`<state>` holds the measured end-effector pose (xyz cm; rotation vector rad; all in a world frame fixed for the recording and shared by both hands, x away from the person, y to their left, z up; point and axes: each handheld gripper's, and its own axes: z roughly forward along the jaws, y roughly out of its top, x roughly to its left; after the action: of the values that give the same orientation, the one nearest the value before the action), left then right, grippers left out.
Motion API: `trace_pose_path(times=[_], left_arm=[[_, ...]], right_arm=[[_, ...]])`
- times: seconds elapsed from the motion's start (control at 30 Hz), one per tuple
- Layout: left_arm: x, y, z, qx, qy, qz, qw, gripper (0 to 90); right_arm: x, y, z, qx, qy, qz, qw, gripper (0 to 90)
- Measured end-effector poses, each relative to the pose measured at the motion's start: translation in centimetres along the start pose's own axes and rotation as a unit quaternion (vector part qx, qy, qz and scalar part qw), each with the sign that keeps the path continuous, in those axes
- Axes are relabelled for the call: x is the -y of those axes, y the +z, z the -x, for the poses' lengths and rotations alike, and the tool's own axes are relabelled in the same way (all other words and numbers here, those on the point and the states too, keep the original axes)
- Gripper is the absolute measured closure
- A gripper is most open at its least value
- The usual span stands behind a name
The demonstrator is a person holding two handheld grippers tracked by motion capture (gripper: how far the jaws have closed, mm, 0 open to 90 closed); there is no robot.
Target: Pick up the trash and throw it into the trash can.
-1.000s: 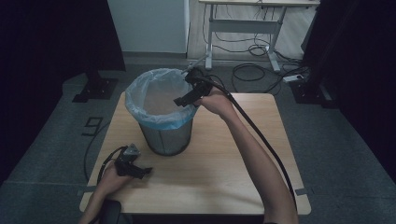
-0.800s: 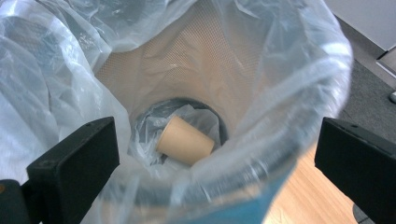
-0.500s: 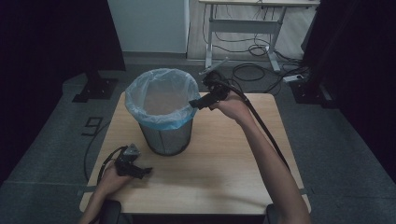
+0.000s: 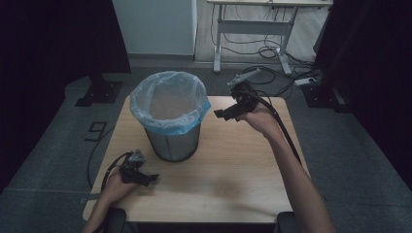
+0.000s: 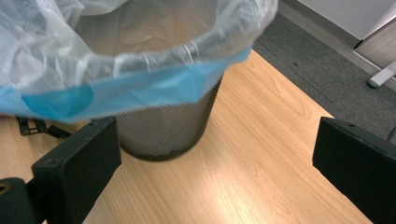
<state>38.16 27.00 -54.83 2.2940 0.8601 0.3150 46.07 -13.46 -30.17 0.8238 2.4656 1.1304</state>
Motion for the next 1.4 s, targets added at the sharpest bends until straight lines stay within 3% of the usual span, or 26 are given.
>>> trace_pose_path(times=[0.67,1.4], left_arm=[[0.0,0.0,0.0,-0.001,-0.001,0.0,1.0,0.0],[0.0,0.0,0.1,-0.002,-0.003,0.001,1.0,0.0]], right_arm=[[6.6,-1.6,1.1,0.019,0.013,0.01,0.9997,2.6],[13.5,-2.8,1.6,0.044,0.051,0.012,0.9976,3.4]])
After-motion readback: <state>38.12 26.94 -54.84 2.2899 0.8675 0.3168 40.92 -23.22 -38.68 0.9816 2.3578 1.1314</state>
